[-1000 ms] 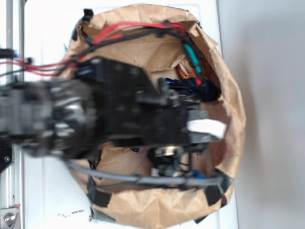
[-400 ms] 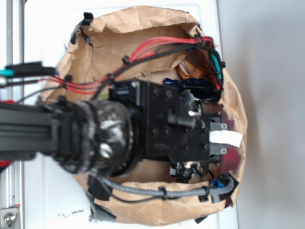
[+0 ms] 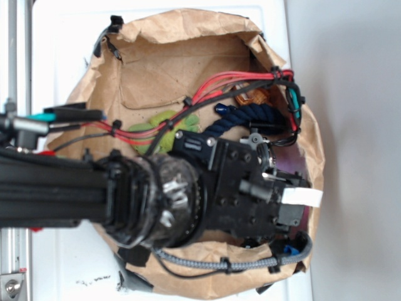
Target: Grab the white paper.
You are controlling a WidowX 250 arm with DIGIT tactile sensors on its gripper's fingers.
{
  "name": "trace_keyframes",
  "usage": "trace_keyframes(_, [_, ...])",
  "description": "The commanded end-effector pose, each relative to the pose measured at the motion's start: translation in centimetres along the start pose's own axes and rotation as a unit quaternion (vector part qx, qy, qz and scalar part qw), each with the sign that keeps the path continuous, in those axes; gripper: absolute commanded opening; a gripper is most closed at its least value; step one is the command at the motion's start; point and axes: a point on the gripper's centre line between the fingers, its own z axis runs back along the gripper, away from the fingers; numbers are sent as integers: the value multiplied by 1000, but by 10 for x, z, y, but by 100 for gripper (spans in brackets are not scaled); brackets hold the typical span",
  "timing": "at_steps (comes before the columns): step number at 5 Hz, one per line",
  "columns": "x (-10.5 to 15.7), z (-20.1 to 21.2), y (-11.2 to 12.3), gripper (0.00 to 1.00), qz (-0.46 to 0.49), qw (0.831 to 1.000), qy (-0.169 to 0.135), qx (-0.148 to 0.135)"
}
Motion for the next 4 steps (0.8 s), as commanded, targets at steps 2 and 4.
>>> trace_keyframes(2, [1,32,-2,0,17,999,-5,-43])
trace_keyframes(4, [11,132,20,0,26,994,15,-102])
